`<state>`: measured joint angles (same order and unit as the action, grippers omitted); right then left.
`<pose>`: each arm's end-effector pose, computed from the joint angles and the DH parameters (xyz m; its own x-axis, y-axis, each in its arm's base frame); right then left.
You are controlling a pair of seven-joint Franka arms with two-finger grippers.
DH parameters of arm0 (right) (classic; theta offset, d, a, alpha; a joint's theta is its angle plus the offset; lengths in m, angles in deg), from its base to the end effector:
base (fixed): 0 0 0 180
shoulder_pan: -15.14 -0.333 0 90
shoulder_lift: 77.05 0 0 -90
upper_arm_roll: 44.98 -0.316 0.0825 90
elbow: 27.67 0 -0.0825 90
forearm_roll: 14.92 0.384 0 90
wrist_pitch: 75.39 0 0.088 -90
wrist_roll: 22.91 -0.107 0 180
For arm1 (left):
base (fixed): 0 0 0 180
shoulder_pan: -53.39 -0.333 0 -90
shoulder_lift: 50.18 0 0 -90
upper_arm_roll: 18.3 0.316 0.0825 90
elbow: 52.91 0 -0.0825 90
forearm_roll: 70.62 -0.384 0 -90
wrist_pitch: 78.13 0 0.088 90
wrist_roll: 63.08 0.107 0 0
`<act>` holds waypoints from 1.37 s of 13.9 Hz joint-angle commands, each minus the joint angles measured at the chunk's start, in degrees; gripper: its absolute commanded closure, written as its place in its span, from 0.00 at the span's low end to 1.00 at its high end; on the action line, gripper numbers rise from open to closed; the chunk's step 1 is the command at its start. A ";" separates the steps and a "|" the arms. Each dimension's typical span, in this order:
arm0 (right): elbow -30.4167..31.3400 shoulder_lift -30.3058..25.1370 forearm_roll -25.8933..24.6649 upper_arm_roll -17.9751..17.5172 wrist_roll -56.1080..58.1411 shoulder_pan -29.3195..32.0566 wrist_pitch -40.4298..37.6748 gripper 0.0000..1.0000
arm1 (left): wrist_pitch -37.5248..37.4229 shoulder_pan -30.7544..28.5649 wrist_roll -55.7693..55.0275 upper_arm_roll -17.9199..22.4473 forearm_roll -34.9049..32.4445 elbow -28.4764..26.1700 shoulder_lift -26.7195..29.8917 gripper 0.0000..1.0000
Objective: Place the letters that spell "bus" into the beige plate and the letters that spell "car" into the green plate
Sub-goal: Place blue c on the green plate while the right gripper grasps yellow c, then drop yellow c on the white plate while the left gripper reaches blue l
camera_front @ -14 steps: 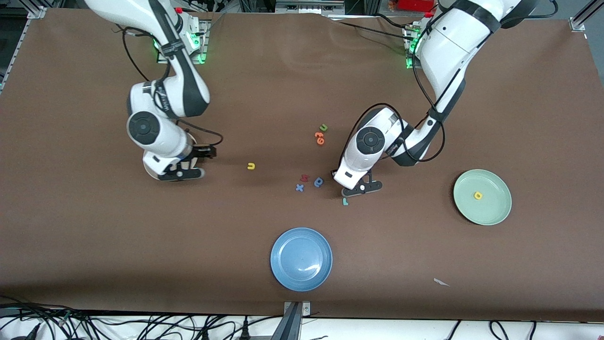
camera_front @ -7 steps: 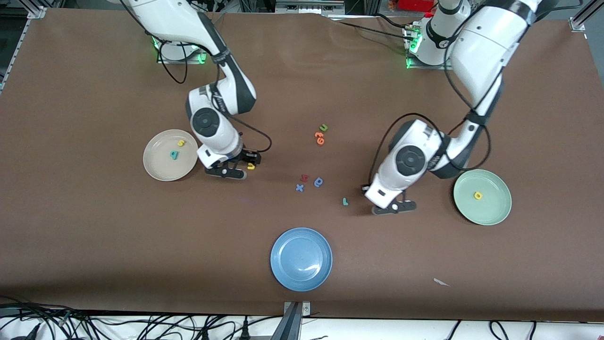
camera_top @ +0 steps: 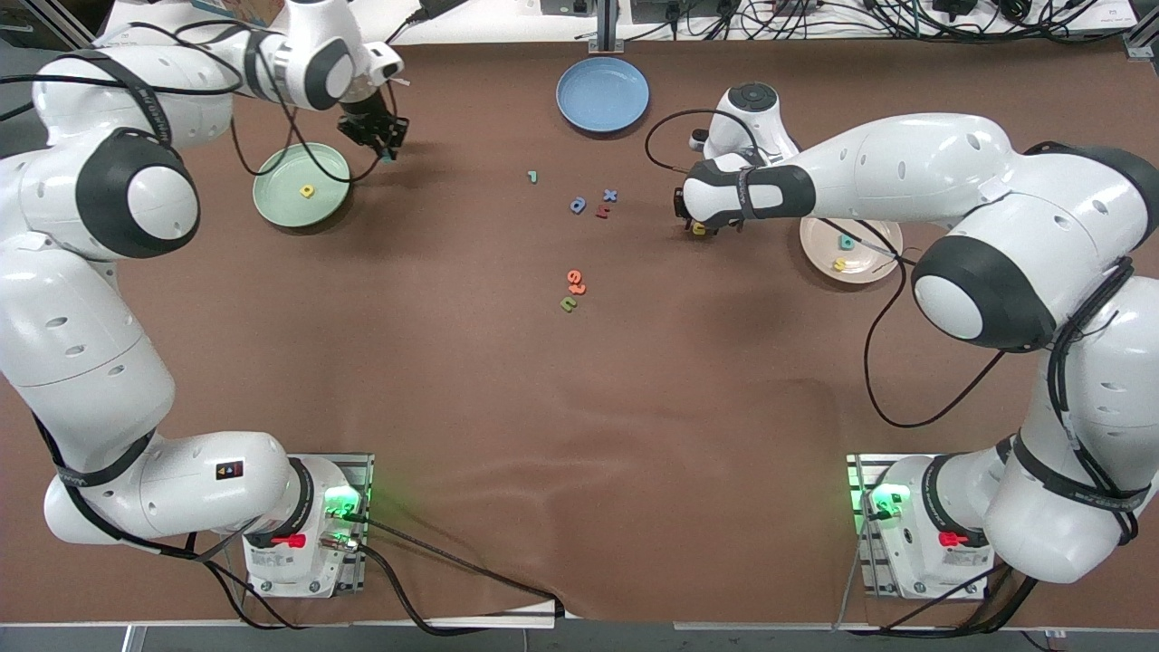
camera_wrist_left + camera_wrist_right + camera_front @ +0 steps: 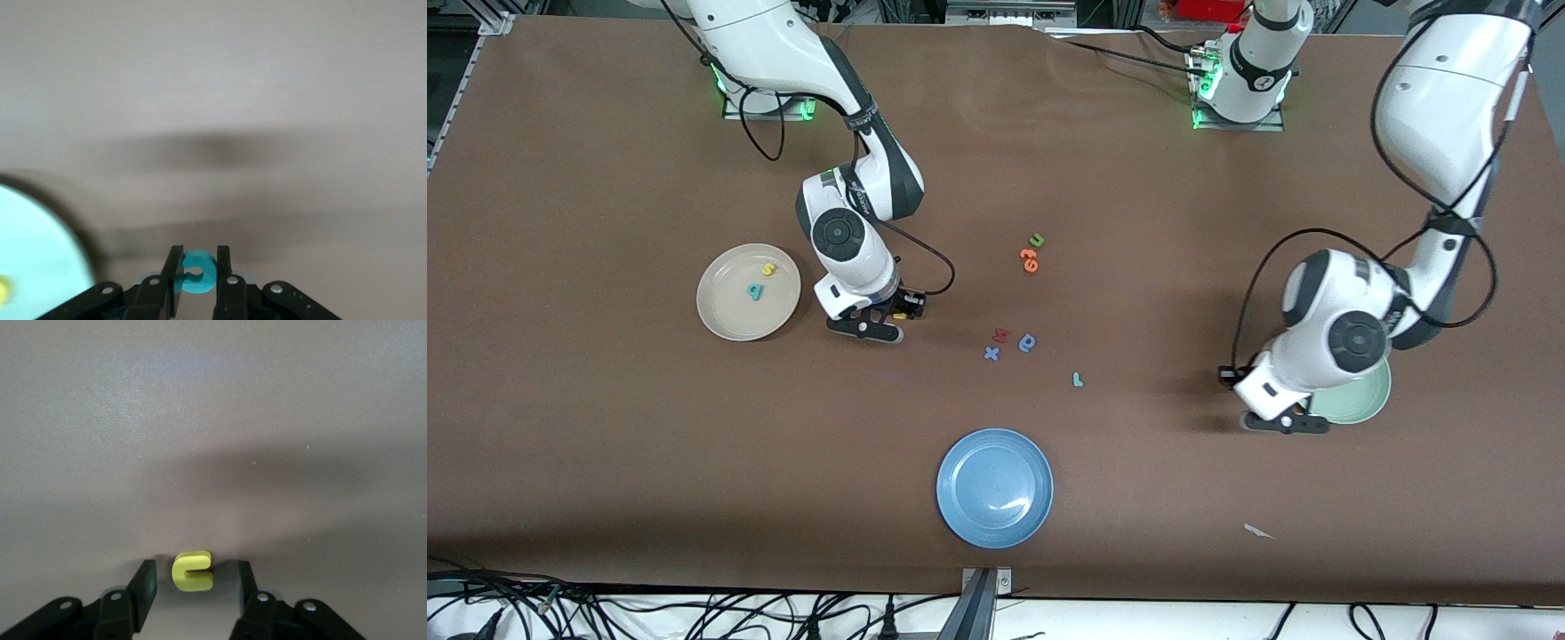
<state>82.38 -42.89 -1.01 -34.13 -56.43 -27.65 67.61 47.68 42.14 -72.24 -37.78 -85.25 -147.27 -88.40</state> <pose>0.5284 0.3325 0.1822 0.9816 -0.1890 -0.0266 -0.1897 -0.9814 -0.0290 0.6748 -0.0621 0.2349 0.9941 -0.0814 -0.0724 -0.0815 -0.9967 0.0015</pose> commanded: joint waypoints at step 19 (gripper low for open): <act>5.78 -12.54 -5.29 19.44 26.96 -0.98 -21.07 0.92 | -3.20 -10.13 4.73 -7.15 -3.12 -1.96 1.57 0.00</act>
<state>82.72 -51.62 -5.53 -18.73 -37.45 -28.16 49.48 45.29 29.28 -59.79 -43.70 -87.91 -148.41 -87.94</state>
